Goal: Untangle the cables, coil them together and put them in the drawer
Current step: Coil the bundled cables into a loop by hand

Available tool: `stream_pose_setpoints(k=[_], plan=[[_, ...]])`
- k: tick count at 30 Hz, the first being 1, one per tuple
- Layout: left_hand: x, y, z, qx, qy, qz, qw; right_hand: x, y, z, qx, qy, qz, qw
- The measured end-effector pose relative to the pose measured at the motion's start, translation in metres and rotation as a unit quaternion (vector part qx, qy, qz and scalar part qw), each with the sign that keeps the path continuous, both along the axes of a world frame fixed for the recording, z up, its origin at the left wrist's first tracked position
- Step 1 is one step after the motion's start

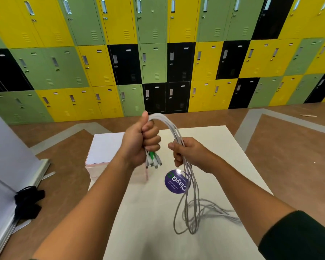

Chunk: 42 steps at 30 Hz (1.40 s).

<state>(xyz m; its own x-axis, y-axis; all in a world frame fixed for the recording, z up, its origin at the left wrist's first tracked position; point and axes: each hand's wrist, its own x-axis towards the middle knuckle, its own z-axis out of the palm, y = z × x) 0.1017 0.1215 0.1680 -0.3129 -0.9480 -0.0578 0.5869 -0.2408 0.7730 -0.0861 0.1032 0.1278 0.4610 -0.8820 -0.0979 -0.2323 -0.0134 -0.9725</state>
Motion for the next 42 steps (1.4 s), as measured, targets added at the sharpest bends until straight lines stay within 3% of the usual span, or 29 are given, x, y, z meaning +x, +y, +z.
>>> stream_pose_setpoints(k=[7, 13, 16, 24, 28, 32, 35, 42], plan=[[0.007, -0.011, 0.032, -0.033, 0.046, 0.023, 0.998, 0.027, 0.018, -0.017, 0.056, -0.104, -0.042, 0.992], [0.02, -0.015, 0.022, 0.015, 0.13, 0.113, 0.985, 0.028, 0.025, -0.022, 0.074, -0.13, -0.058, 0.987], [0.027, -0.016, 0.016, 0.038, 0.132, 0.123, 0.983, 0.023, 0.023, -0.028, 0.088, -0.148, -0.063, 0.983], [0.017, -0.003, 0.003, 0.064, 0.126, 0.028, 0.99, 0.023, 0.012, -0.04, 0.072, -0.06, -0.155, 0.983], [0.005, 0.007, -0.004, 0.088, 0.124, -0.027, 0.988, 0.027, 0.013, -0.037, 0.054, -0.087, -0.183, 0.978], [-0.008, 0.015, 0.002, 0.062, 0.114, -0.066, 0.989, 0.034, 0.01, -0.042, 0.026, -0.023, -0.168, 0.985], [-0.009, 0.011, 0.007, 0.042, 0.118, -0.035, 0.992, 0.036, 0.01, -0.05, 0.038, 0.009, -0.131, 0.991], [0.015, -0.016, 0.008, 0.005, 0.157, 0.101, 0.982, 0.037, 0.036, -0.057, 0.118, -0.091, -0.05, 0.987]])
